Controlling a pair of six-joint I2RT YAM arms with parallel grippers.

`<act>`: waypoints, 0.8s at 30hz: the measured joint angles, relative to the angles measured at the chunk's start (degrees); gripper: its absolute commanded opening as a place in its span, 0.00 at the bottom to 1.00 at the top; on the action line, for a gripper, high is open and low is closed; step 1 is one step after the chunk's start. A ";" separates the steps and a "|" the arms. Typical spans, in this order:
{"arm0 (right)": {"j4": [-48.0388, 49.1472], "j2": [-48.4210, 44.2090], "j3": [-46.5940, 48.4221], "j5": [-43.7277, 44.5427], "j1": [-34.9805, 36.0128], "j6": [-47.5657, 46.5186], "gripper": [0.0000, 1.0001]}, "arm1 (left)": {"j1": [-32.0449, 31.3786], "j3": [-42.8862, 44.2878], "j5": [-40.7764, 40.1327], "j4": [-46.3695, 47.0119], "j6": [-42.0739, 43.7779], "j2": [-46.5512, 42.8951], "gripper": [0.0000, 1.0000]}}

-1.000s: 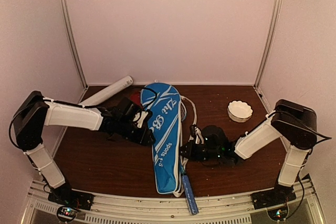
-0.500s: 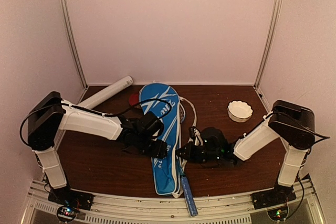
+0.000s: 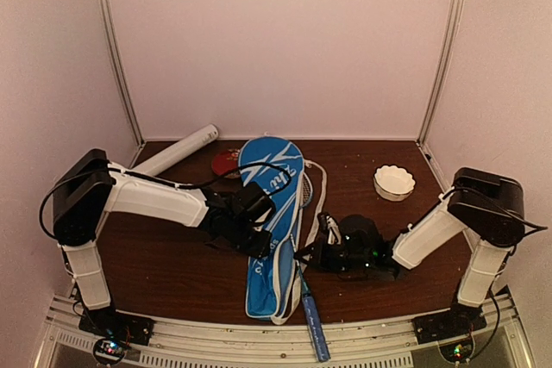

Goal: Pack up the badminton gear

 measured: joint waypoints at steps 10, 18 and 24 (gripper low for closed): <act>-2.32 -1.68 -0.35 0.52 0.13 -0.26 0.00 | 0.00 1.86 -1.66 -4.87 9.07 0.31 0.16; -4.90 -1.22 1.99 0.44 -1.18 -2.84 0.00 | 0.17 3.63 -2.12 -6.80 13.07 1.44 0.13; -5.51 -0.81 3.74 0.28 -4.46 -4.26 0.00 | 0.26 3.78 -2.14 -6.67 15.04 1.66 0.13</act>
